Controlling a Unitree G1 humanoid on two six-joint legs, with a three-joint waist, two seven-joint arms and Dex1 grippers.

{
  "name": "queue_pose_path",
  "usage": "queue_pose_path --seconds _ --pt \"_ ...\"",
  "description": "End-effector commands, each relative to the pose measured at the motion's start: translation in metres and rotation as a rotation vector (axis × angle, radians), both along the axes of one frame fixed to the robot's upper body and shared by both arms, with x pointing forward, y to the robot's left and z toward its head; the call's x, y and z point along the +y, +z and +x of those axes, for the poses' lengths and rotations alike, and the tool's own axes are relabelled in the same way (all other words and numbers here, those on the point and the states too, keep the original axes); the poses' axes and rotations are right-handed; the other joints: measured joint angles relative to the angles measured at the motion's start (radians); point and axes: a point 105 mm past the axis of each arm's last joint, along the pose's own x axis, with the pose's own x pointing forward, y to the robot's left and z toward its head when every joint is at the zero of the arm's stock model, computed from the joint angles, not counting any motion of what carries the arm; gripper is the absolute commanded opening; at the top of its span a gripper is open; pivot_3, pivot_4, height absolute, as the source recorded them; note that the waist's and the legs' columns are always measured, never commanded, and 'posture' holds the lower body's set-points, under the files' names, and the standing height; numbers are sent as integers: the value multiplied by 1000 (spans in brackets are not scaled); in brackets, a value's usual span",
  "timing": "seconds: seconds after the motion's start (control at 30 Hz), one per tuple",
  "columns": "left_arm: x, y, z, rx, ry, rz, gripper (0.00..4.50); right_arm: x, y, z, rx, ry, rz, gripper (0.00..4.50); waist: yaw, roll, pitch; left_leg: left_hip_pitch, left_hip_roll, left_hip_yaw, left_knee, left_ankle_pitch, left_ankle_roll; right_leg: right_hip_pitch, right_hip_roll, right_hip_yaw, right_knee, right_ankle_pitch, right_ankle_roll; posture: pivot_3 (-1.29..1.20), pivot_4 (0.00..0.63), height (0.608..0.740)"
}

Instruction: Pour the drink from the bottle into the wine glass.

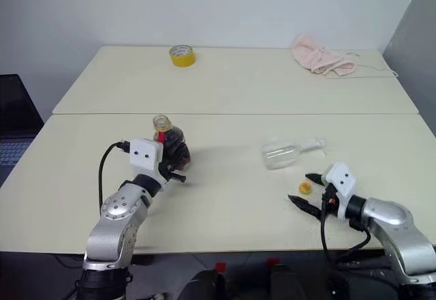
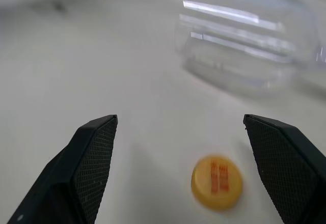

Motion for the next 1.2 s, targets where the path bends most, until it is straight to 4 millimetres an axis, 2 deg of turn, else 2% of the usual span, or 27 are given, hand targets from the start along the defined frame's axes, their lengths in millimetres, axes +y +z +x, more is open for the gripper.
queue_pose_path --seconds 0.03,0.13,0.3,0.5,0.73,0.93,1.2 --pt "3 21 0 -86 6 -3 745 1 17 1 -76 33 -32 4241 2 0 0 0 0 0 0 0 0 0 0 0 0 0 0 0 150 740" --pt "6 23 3 -95 16 -6 745 10 31 0 -93 84 5 4241 4 0 0 -1 -1 0 1 0 0 0 -1 0 0 0 1 0 150 740" --pt "9 25 11 -98 15 -37 745 49 59 3 -166 205 94 4241 -1 0 0 -1 0 0 1 0 0 0 0 0 0 0 1 0 150 740" --pt "14 23 23 -92 8 -76 745 85 68 20 -207 219 134 4241 -2 0 0 -1 0 0 1 0 0 -1 -1 0 0 0 1 0 150 740" --pt "24 25 48 -113 16 -53 745 136 76 30 -215 257 153 4241 -5 0 0 -1 0 -1 1 0 0 -3 -1 -1 1 1 1 0 150 740" --pt "23 26 66 -135 33 -91 745 158 85 37 -232 239 148 4241 -5 0 0 -2 -2 -1 2 0 0 -4 -2 -1 1 1 1 0 150 740" --pt "28 18 79 -126 83 -139 745 173 91 37 -234 243 166 4241 -10 0 0 -3 -2 -1 1 0 0 -7 -2 0 4 1 1 0 150 740"
